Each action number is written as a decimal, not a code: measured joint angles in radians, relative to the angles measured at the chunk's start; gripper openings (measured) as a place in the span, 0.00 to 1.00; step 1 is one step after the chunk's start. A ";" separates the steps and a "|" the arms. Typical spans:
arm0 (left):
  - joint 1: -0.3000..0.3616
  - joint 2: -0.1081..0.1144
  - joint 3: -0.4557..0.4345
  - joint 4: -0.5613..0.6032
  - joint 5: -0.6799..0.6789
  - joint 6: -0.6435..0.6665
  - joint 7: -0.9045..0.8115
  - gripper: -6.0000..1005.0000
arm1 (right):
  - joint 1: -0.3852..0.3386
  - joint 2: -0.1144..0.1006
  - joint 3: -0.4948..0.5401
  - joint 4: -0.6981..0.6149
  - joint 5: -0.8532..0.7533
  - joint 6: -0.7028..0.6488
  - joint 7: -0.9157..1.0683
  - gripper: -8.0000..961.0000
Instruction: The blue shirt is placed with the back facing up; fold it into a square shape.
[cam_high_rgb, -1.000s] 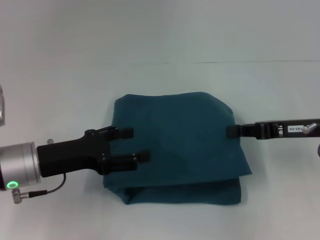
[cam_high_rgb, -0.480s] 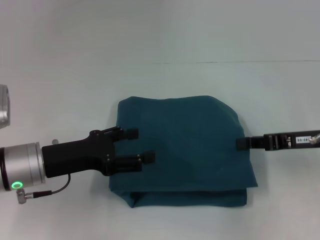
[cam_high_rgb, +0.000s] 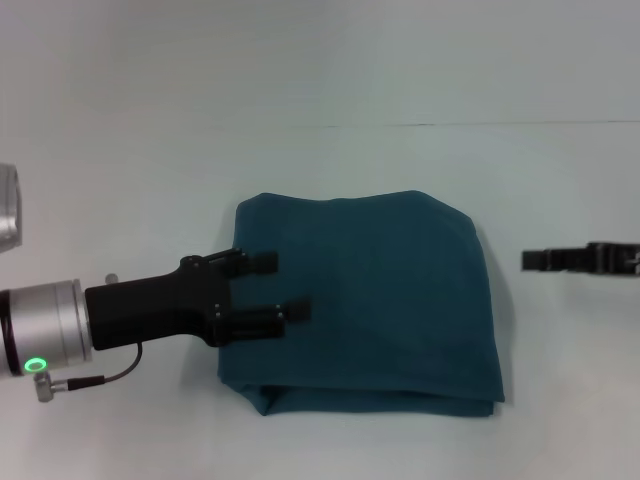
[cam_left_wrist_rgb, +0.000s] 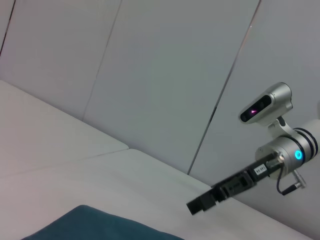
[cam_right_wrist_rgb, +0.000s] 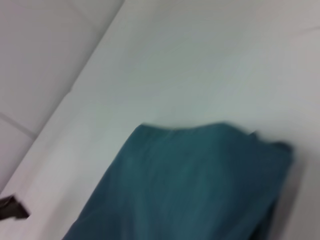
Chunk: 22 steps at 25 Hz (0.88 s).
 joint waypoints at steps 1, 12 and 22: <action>-0.002 0.001 -0.002 0.000 0.000 0.000 0.000 0.91 | 0.000 -0.009 0.010 0.002 0.000 0.012 0.008 0.29; -0.026 -0.003 -0.006 0.001 -0.016 -0.120 -0.051 0.91 | 0.028 0.007 0.034 0.004 0.002 0.155 0.097 0.74; -0.018 -0.006 0.001 -0.005 -0.023 -0.221 -0.090 0.90 | 0.067 0.049 0.021 0.006 0.002 0.212 0.083 0.81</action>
